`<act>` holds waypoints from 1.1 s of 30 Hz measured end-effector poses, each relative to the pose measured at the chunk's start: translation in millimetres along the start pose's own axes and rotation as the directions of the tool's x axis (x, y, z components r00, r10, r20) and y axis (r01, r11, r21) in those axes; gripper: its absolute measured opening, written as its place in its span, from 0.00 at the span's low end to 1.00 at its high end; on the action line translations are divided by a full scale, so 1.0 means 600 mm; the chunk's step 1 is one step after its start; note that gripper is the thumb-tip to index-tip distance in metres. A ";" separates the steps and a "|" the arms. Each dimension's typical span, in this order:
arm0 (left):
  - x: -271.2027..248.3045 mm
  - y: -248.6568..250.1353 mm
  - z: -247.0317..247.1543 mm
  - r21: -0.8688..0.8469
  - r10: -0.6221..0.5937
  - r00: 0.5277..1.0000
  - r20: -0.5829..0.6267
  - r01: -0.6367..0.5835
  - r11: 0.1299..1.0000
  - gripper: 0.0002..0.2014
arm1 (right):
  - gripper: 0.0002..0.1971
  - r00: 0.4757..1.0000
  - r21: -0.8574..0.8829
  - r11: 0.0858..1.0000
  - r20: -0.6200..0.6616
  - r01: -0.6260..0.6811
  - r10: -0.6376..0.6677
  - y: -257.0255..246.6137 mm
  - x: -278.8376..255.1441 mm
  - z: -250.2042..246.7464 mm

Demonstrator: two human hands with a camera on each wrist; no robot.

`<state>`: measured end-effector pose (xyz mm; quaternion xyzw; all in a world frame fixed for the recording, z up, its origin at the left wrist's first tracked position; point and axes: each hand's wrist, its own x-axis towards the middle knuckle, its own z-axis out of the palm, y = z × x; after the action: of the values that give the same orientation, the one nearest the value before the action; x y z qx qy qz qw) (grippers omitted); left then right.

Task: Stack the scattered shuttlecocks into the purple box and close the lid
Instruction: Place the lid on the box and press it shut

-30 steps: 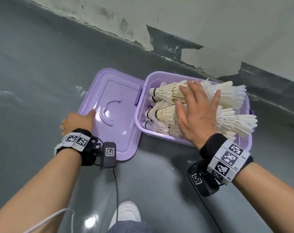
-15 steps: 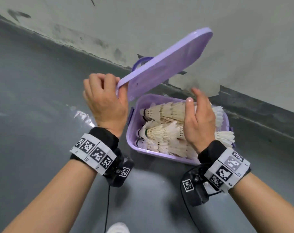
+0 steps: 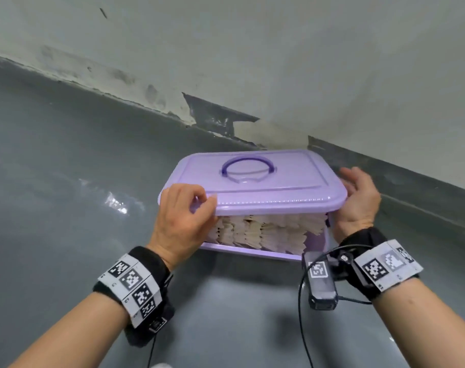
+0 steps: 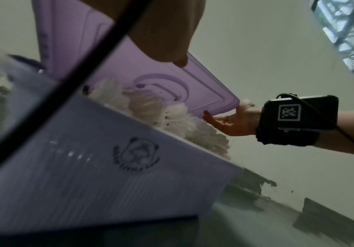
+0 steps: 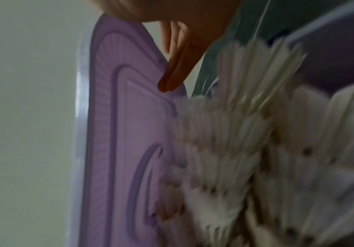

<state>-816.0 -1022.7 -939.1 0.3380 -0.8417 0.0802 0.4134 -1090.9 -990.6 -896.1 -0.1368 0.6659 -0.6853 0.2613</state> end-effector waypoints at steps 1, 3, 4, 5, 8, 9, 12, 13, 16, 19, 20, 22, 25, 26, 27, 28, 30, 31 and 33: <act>-0.008 -0.001 0.002 -0.021 0.009 0.999 0.034 -0.008 1.000 0.11 | 0.17 0.999 -0.105 0.994 0.030 0.040 -0.037 0.005 0.003 -0.010; -0.019 -0.004 0.003 -0.067 0.024 0.992 0.123 -0.016 0.998 0.11 | 0.16 0.994 -0.198 0.979 0.102 0.045 -0.025 0.000 -0.007 -0.019; -0.020 -0.004 0.000 -0.093 0.026 0.984 0.175 -0.010 0.996 0.13 | 0.18 0.992 -0.214 0.976 0.126 0.027 0.000 -0.001 -0.009 -0.025; -0.019 -0.003 -0.005 -0.120 0.021 0.974 0.227 0.006 0.993 0.15 | 0.20 0.989 -0.255 0.966 0.145 0.026 0.011 -0.001 -0.010 -0.029; -0.010 0.011 -0.017 -0.194 -0.056 0.951 0.303 0.119 0.974 0.20 | 0.23 0.982 -0.375 0.922 0.187 0.095 -0.025 0.003 -0.012 -0.041; -0.002 0.018 -0.019 -0.221 -0.117 0.949 0.294 0.186 0.957 0.19 | 0.22 0.982 -0.398 0.912 0.190 0.098 -0.022 0.004 -0.014 -0.044; 0.035 0.020 -0.018 -0.227 -0.338 0.921 0.196 0.378 0.898 0.12 | 0.19 0.982 -0.469 0.873 0.184 0.133 -0.051 0.004 -0.023 -0.055; 0.050 0.013 -0.014 -0.181 -0.384 0.908 0.168 0.411 0.893 0.12 | 0.19 0.980 -0.505 0.850 0.188 0.152 -0.064 0.003 -0.027 -0.059; 0.080 -0.017 0.003 0.083 -0.583 0.777 0.238 0.582 0.809 0.18 | 0.21 0.971 -0.649 0.729 0.222 0.218 -0.092 0.006 -0.041 -0.068; 0.081 -0.032 0.020 0.205 -0.807 0.474 0.353 0.802 0.561 0.30 | 0.21 0.965 -0.764 0.594 0.245 0.253 -0.096 0.016 -0.050 -0.073; 0.081 -0.034 0.024 0.188 -0.841 0.382 0.383 0.859 0.477 0.34 | 0.22 0.963 -0.777 0.573 0.256 0.259 -0.087 0.021 -0.047 -0.074; 0.076 -0.047 0.035 0.126 -0.856 0.231 0.463 0.939 0.321 0.39 | 0.23 0.958 -0.757 0.598 0.277 0.265 -0.074 0.029 -0.038 -0.070; 0.070 -0.072 0.050 0.062 -0.827 0.120 0.550 0.981 0.183 0.42 | 0.18 0.954 -0.715 0.647 0.294 0.264 -0.064 0.033 -0.021 -0.055; 0.069 -0.080 0.054 0.058 -0.818 0.109 0.565 0.984 0.171 0.42 | 0.16 0.954 -0.721 0.647 0.296 0.246 -0.033 0.032 -0.017 -0.048; 0.067 -0.089 0.058 0.052 -0.813 0.098 0.574 0.986 0.156 0.43 | 0.16 0.955 -0.739 0.634 0.295 0.228 0.001 0.031 -0.012 -0.041; 0.066 -0.096 0.060 0.042 -0.808 0.078 0.584 0.991 0.126 0.43 | 0.16 0.957 -0.758 0.616 0.290 0.213 0.026 0.030 -0.008 -0.035; 0.064 -0.109 0.061 -0.029 -0.784 0.025 0.620 1.000 0.009 0.43 | 0.16 0.960 -0.775 0.598 0.279 0.203 0.035 0.029 -0.004 -0.029; 0.061 -0.116 0.062 -0.083 -0.772 0.009 0.635 0.995 -0.056 0.41 | 0.19 0.959 -0.771 0.606 0.280 0.197 0.044 0.027 -0.005 -0.027; 0.057 -0.120 0.061 -0.150 -0.759 0.008 0.651 0.982 -0.119 0.34 | 0.25 0.959 -0.739 0.664 0.258 0.115 0.121 0.026 -0.006 -0.032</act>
<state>-808.6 -1109.6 -947.7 0.6756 -0.4069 -0.5515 0.2716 -1095.3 -972.4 -912.5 -0.3278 0.8432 -0.3243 0.2764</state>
